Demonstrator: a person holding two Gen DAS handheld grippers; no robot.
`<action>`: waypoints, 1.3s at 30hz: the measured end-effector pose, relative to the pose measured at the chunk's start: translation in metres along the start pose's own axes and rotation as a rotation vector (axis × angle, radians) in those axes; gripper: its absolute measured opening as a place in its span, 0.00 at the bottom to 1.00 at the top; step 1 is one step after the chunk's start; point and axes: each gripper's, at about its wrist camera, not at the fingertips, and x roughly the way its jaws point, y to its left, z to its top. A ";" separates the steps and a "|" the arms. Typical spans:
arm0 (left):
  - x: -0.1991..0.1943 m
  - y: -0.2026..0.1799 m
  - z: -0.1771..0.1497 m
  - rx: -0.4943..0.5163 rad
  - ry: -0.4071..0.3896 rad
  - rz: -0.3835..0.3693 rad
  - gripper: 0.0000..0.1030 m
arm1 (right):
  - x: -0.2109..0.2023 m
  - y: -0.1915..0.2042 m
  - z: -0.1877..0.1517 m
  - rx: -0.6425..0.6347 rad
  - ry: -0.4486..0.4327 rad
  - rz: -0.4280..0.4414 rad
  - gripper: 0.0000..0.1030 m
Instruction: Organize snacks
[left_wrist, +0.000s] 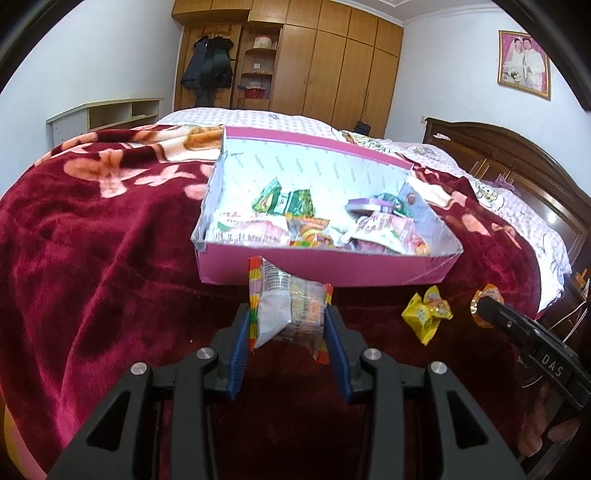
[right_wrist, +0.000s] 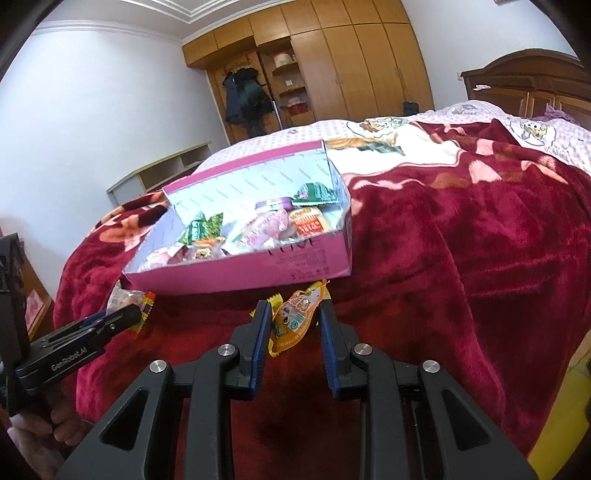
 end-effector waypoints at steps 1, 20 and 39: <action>-0.001 0.000 0.002 -0.005 -0.005 -0.004 0.39 | 0.000 0.001 0.002 -0.004 0.000 0.002 0.26; 0.022 0.000 0.064 0.015 -0.074 0.012 0.39 | 0.018 0.013 0.044 -0.055 -0.022 0.062 0.26; 0.090 0.012 0.104 0.022 -0.052 0.060 0.40 | 0.061 0.013 0.075 -0.088 -0.008 0.055 0.23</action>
